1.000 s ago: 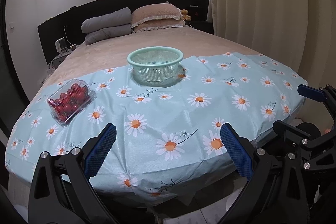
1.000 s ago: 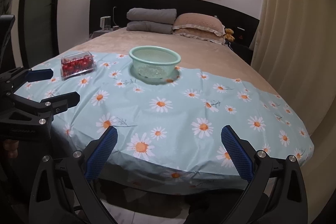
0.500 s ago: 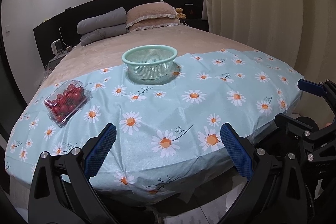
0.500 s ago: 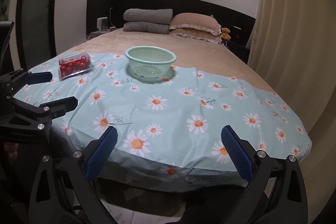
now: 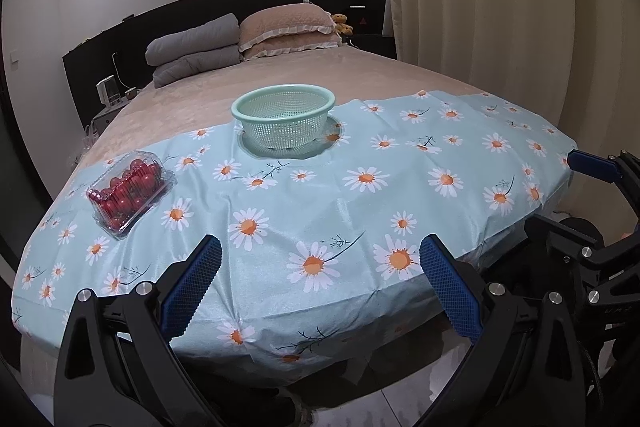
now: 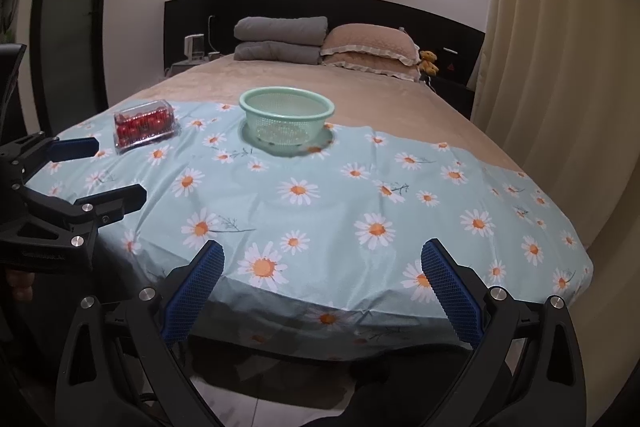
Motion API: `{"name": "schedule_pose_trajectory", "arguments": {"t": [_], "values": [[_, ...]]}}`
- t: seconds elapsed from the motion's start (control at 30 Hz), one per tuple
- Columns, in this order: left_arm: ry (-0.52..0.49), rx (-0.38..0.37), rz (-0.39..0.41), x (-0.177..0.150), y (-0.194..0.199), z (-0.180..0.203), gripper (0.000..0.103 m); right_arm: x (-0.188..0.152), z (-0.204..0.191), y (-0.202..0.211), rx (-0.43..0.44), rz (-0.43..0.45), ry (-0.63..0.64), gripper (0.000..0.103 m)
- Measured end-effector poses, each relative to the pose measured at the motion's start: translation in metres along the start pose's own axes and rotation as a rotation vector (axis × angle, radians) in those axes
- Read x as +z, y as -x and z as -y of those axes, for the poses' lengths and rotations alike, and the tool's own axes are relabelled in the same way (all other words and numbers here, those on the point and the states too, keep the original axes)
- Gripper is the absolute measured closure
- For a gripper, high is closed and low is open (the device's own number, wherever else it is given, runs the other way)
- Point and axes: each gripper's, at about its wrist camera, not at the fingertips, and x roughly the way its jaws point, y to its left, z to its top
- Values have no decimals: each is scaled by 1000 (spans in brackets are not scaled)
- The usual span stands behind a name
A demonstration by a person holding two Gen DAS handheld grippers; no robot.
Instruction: Organize jewelry
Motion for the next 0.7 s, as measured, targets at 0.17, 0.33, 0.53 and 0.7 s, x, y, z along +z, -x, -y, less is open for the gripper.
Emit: {"name": "schedule_pose_trajectory", "arguments": {"t": [0.17, 0.33, 0.53, 0.7], "values": [[5, -19, -3, -2, 4, 0, 6, -2, -4, 5, 0, 1, 19, 8], [12, -31, -6, -3, 9, -1, 6, -4, -7, 11, 6, 11, 31, 8], [-4, -28, 8, -4, 14, 2, 6, -4, -5, 15, 8, 19, 28, 8], [-31, -22, 23, -4, 19, 5, 6, -6, -6, 17, 6, 13, 31, 8]]}}
